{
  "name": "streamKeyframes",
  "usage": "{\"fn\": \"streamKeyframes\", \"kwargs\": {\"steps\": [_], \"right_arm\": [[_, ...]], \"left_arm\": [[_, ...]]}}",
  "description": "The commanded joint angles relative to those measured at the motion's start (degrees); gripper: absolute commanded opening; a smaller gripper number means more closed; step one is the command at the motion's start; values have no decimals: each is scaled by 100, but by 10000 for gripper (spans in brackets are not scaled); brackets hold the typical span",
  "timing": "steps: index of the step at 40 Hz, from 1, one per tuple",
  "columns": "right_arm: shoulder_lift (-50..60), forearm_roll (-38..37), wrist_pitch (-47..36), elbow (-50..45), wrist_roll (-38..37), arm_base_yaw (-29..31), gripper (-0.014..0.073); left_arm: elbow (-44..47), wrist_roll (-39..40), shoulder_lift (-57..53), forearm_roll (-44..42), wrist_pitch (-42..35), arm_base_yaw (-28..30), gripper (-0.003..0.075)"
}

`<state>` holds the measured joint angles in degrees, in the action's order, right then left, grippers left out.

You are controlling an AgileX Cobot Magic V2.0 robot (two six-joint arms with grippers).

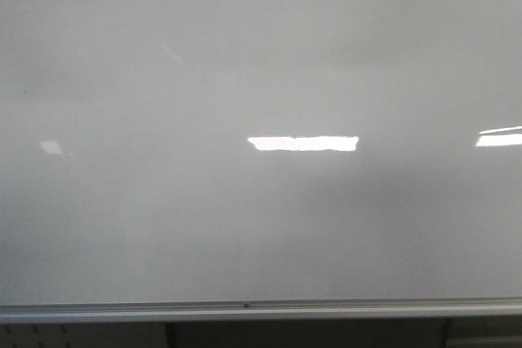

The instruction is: Write number 2 on whiteboard

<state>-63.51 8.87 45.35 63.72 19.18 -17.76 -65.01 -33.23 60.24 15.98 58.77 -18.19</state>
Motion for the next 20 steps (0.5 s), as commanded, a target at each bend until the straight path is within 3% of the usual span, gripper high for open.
{"fn": "streamKeyframes", "kwargs": {"steps": [1, 10, 20], "right_arm": [[427, 469, -1381, -552, -75, 84, 108], [560, 937, -3622, -1965, -75, 84, 108], [302, 902, -4290, -2080, -69, 124, 108]], "left_arm": [[-91, 96, -135, 143, -442, 119, 515], [-91, 96, -135, 157, -624, 119, 515], [-91, 96, -135, 157, -684, 119, 515]]}}
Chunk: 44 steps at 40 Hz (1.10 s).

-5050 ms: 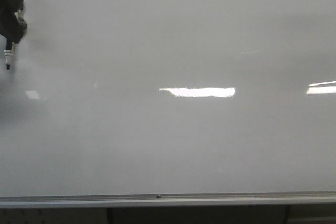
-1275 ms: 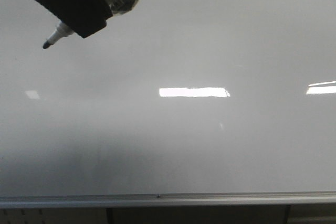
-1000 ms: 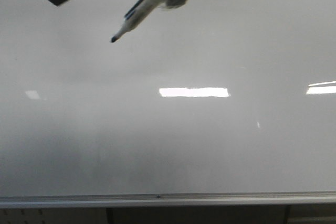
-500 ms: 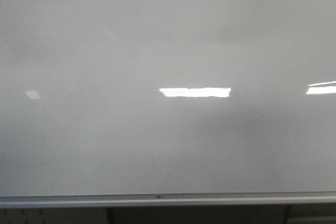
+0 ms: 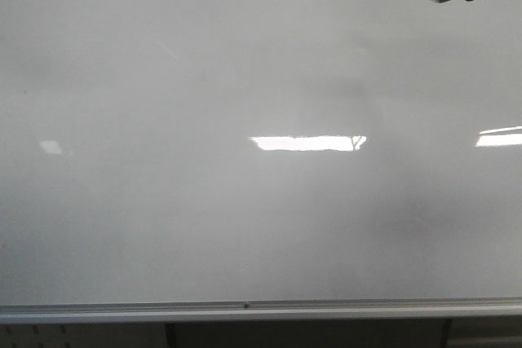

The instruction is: Write number 2 on whiteboard

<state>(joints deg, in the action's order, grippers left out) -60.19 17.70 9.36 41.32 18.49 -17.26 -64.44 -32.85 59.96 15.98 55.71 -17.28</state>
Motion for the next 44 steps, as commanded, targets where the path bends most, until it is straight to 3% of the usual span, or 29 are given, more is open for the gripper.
{"fn": "streamKeyframes", "kwargs": {"steps": [1, 5, 32, 39, 44], "right_arm": [[-60, 19, -797, 160, 0, 86, 108], [-215, 12, -1050, 203, 0, 141, 108], [-1566, -502, -823, 1204, 4, 177, 108], [-1631, -502, -743, 1330, 4, 473, 108], [-1631, -502, -168, 1368, 4, 769, 108]], "left_arm": [[-148, 58, -107, 157, -389, 28, 515], [-148, 58, -107, 157, -389, 28, 515], [-148, 58, -107, 157, -389, 28, 515], [-148, 58, -107, 157, -389, 28, 515], [-148, 58, -107, 157, -389, 28, 515]]}}
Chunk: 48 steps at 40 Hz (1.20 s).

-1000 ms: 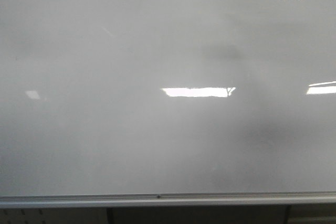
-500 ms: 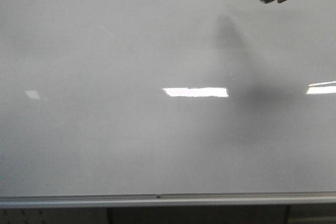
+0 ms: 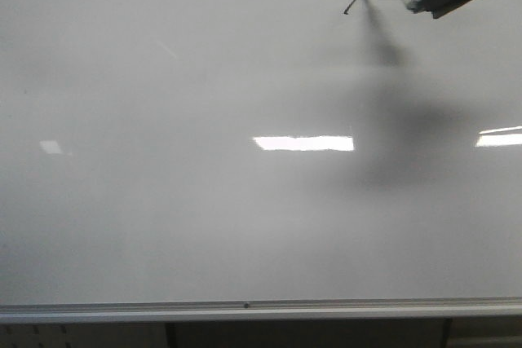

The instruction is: Write number 2 on whiteboard

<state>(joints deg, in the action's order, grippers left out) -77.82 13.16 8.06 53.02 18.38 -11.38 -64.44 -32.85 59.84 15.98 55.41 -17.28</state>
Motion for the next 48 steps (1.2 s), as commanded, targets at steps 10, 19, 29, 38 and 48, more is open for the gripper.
{"fn": "streamKeyframes", "kwargs": {"steps": [10, 19, 29, 38, 48], "right_arm": [[-69, -48, 950, 191, 16, 19, 108], [-381, -17, 851, 191, 16, -402, 108], [-375, -56, 1139, 191, 16, 176, 108], [-251, -36, 1329, 202, 16, 400, 108], [733, -36, 2185, 202, 449, -281, 108]], "left_arm": [[-148, 58, -95, 157, -358, 28, 515], [-148, 58, -95, 157, -358, 28, 515], [-148, 58, -95, 157, -358, 28, 515], [-148, 58, -95, 157, -372, 28, 515], [-148, -257, -95, 330, -480, -42, 515]]}}
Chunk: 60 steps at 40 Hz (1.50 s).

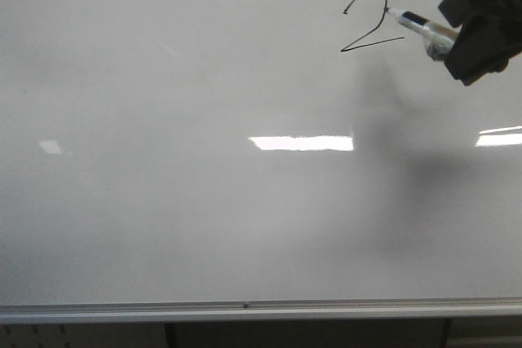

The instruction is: Write number 2 on whiteboard

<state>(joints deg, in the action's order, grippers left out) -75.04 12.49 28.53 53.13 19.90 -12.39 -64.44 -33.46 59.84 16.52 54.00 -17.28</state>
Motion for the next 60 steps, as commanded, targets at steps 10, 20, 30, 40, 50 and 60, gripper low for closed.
{"fn": "streamKeyframes", "kwargs": {"steps": [10, 20, 30, 40, 50, 60], "right_arm": [[1361, 37, 1706, 192, 1538, -950, 108], [1966, 597, 2667, 192, 2544, -1539, 108], [2016, 1144, 3176, 192, 2929, -1698, 108], [2016, 1207, 3166, 192, 2929, -1698, 108], [2016, 1207, 3170, 192, 2929, -1698, 108], [2016, 1207, 3170, 192, 2929, -1698, 108]], "left_arm": [[-148, -1117, -38, 573, -304, -1112, 515], [-175, -1296, 456, 573, -327, -2523, 515], [-742, -1296, 1254, 573, -348, -3445, 515], [-1063, -1296, 1904, 642, -430, -3765, 515], [-1063, -1296, 1970, 958, -525, -3765, 474], [-1063, -1296, 1970, 958, -521, -3765, 246]]}}
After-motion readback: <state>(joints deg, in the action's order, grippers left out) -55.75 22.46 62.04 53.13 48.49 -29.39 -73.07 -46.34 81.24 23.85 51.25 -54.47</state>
